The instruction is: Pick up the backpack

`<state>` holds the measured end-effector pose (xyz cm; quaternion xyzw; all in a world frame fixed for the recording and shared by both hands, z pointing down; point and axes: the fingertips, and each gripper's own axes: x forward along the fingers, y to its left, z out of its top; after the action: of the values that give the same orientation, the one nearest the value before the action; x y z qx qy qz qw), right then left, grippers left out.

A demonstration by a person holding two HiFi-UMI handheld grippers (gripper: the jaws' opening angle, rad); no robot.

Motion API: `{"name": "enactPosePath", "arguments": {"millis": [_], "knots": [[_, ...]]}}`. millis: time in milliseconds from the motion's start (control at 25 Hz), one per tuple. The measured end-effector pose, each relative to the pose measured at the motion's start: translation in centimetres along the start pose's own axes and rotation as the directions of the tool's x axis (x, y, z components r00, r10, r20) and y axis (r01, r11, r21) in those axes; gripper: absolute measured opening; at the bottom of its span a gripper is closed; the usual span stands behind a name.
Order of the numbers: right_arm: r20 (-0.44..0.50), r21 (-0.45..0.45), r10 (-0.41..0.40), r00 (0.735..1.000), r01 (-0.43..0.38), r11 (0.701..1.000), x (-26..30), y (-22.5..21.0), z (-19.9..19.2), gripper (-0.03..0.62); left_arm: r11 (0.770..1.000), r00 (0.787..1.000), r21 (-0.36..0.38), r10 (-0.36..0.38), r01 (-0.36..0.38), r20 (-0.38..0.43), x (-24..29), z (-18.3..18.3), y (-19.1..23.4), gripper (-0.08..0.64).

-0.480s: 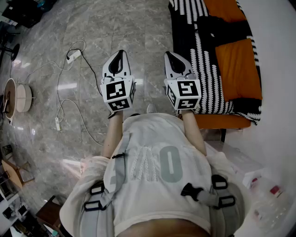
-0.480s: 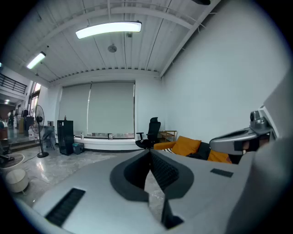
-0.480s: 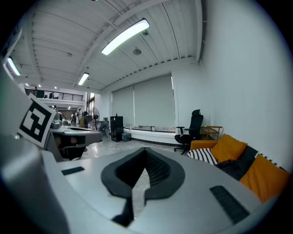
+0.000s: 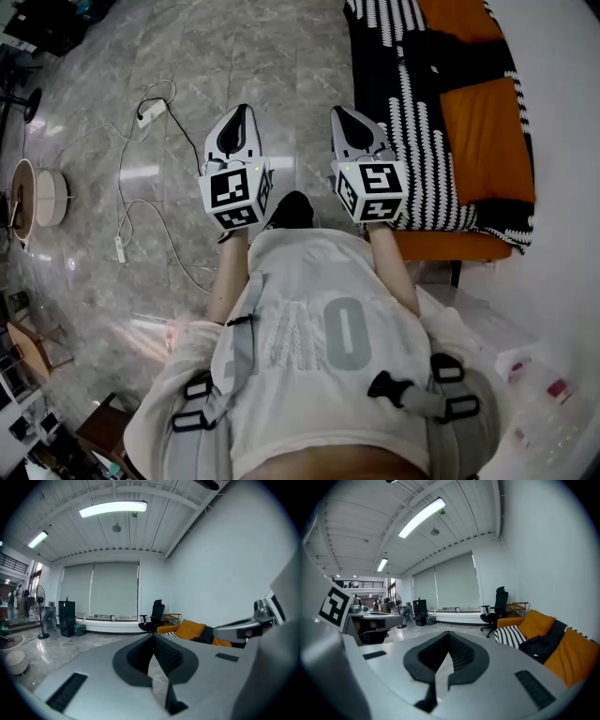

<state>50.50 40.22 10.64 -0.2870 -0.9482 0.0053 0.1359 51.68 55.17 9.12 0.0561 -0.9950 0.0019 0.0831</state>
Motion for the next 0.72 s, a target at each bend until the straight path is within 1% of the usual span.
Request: {"name": "enactPosePath", "arguments": {"millis": [160,240,400,560,720], "knots": [[-0.042,-0.05,-0.008,0.999,0.006,0.999,0.6,-0.1,-1.1,0.006,1.0,1.0,-0.022,0.008,-0.008,-0.013,0.3,-0.9,0.7,0.018],[-0.043,-0.076,-0.021,0.999,0.018,0.997,1.0,-0.4,-1.2,0.006,1.0,1.0,-0.027,0.011,-0.011,-0.013,0.9,-0.9,1.1,0.018],[-0.015,-0.109,-0.031,0.999,0.029,0.994,2.3,-1.6,0.1,0.006,1.0,1.0,-0.019,-0.002,0.003,0.014,3.4,0.3,1.5,0.018],[0.024,-0.164,-0.055,0.998,0.058,0.985,4.2,-3.5,2.3,0.006,0.999,0.999,-0.031,-0.016,0.018,0.049,6.9,1.7,2.4,0.018],[0.05,-0.18,-0.087,0.995,0.095,0.979,5.8,-5.9,3.9,0.006,0.998,0.998,-0.055,-0.012,0.016,0.068,10.9,3.0,3.3,0.018]]}}
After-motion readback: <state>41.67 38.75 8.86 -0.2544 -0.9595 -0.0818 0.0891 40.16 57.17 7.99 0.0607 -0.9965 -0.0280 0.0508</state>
